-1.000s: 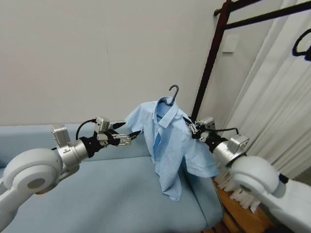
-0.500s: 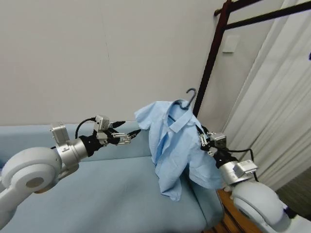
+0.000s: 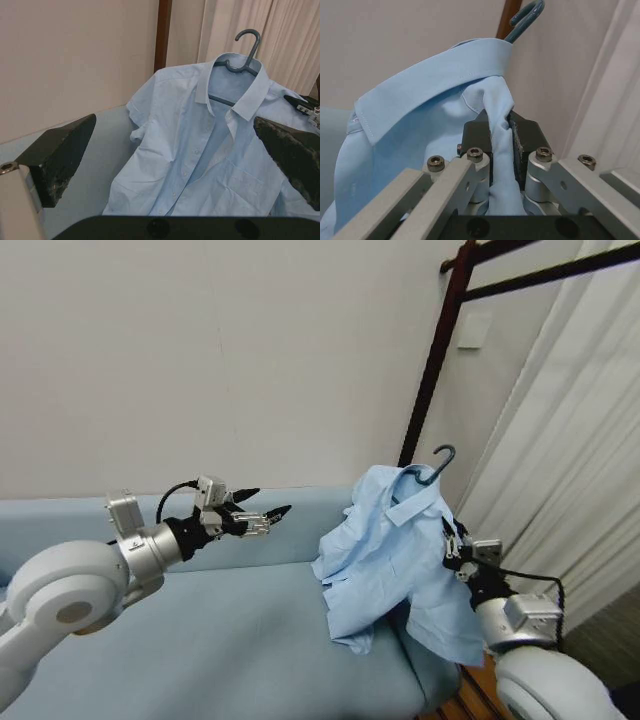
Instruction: Pick up the clothes from the sofa and hang them on the clothes hanger.
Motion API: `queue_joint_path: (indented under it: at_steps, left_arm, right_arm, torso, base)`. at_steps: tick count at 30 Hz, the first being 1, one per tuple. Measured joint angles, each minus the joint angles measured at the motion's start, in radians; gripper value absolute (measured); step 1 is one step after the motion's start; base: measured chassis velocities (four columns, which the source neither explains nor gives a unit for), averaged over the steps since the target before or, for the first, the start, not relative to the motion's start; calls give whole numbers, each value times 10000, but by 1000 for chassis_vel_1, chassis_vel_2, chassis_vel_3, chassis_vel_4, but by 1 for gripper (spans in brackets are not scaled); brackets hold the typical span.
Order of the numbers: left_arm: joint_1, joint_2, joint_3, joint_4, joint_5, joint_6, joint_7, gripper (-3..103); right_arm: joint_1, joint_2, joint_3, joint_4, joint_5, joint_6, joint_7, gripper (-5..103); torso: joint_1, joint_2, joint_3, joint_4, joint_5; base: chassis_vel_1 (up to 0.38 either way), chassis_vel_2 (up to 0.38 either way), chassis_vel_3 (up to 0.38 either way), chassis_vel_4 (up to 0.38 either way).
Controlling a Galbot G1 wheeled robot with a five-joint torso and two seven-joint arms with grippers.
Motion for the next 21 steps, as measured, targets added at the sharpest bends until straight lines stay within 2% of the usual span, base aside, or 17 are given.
queue_joint_path:
  at_steps: [3,8,11,14,16,17,21]
  left_arm:
    - [21,-54,15,0,0,0,10,100]
    - [40,-95,40,-16,0,0,54,100]
    - [-9,-120,95,-15,2,0,112,100]
    - [-25,-188,114,-61,3,1,150,100]
    - [58,-282,87,-98,21,6,173,100]
    - [58,-282,87,-98,21,6,173,100]
    - [111,-339,35,-157,37,12,188,100]
  right_arm:
    - [-226,956,514,-5,-796,-192,-180,9]
    - [-624,1483,1375,-10,-1398,-516,-502,9]
    - [-920,1387,1915,-16,-1407,-749,-662,9]
    - [-1145,584,3201,-17,-892,-1008,-885,9]
    - [-1227,-930,4555,-16,737,-1680,-599,9]
    - [-1227,-930,4555,-16,737,-1680,-599,9]
    - [-763,-2864,6004,-10,3296,-2757,175,9]
  torso:
    - [0,0,0,1,1]
    - [0,0,0,0,1]
    - [0,0,0,-2,3]
    - [-1,0,0,-3,5]
    - [0,-1,1,3,5]
    - [0,-1,1,3,5]
    - [1,-1,1,4,4]
  base:
    - [0,0,0,0]
    - [0,0,0,0]
    - [0,0,0,0]
    - [0,0,0,0]
    - [0,0,0,0]
    - [0,0,0,0]
    - [0,0,0,0]
